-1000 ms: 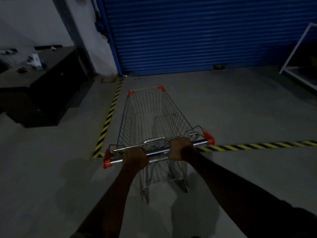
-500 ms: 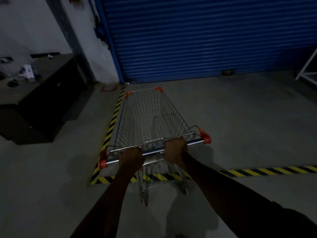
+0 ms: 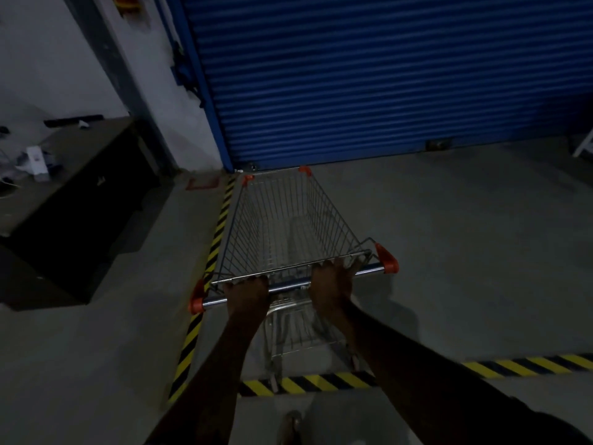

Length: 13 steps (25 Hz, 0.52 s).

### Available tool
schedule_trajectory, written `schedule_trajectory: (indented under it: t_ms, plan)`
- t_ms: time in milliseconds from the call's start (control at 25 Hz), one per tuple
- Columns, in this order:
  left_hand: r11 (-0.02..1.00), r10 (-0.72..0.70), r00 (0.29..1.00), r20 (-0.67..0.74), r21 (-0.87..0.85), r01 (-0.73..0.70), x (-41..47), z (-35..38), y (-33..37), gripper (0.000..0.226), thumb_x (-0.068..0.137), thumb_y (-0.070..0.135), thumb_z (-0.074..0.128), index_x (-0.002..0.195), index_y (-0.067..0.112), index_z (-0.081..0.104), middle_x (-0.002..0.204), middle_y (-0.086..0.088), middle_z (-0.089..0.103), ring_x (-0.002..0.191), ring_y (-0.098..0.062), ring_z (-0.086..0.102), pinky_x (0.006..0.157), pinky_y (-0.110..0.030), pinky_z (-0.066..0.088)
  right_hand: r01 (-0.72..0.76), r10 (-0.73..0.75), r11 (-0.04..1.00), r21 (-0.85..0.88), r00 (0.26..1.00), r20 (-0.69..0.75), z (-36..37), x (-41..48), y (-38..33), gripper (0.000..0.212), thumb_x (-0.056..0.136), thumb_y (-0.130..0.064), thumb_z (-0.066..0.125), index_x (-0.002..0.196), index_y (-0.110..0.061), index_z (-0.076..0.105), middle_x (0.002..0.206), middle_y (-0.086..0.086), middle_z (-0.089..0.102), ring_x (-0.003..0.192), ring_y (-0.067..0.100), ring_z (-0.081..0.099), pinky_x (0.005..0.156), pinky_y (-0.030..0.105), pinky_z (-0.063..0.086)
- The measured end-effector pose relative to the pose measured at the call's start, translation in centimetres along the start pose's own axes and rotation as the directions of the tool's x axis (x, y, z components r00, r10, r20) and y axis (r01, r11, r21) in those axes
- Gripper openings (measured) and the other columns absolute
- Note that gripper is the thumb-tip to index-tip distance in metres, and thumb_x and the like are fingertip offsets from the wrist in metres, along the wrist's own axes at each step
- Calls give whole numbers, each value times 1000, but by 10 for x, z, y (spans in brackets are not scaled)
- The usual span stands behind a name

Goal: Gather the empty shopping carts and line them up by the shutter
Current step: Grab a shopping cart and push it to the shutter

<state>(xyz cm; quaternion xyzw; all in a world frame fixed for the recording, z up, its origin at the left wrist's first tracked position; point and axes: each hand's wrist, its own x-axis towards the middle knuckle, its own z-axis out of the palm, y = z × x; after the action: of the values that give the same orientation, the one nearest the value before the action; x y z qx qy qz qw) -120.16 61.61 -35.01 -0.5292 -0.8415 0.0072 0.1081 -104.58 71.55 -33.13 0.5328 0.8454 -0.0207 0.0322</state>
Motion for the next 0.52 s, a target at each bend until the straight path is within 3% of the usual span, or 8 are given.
schedule_trajectory:
  t_ms: [80, 280, 400, 520]
  plan:
    - [1000, 29, 999, -36, -11, -30, 48, 18, -20, 55, 42, 54, 98, 69, 16, 68, 54, -5, 58, 47, -30, 61, 65, -54, 54, 51, -52, 998, -44, 999, -9, -7, 41, -14, 26, 96, -32, 59, 118, -19, 66, 123, 8, 66, 128, 35, 50, 117, 64, 18]
    - [987, 148, 979, -139, 89, -136, 153, 59, -56, 51, 54, 58, 91, 65, 18, 62, 56, -6, 53, 48, -26, 57, 54, -31, 45, 62, -62, 998, -27, 998, -21, -18, 136, -45, 36, 93, -39, 59, 123, -20, 62, 123, 7, 66, 122, 34, 51, 112, 57, 25]
    - [979, 186, 973, -140, 109, -171, 208, 67, -68, 43, 53, 49, 90, 65, 20, 60, 56, -4, 52, 49, -24, 55, 53, -29, 39, 41, -41, 999, -10, 998, -40, -21, 190, -61, 36, 92, -38, 58, 123, -21, 62, 121, 5, 66, 120, 34, 52, 111, 55, 26]
    - [979, 205, 975, -83, 2, -206, 260, 79, -88, 47, 47, 46, 96, 66, 17, 63, 57, -5, 58, 49, -29, 62, 54, -33, 50, 77, -74, 996, 36, 994, -78, -20, 238, -74, 48, 87, -47, 61, 127, -21, 60, 124, 5, 63, 122, 34, 49, 108, 55, 28]
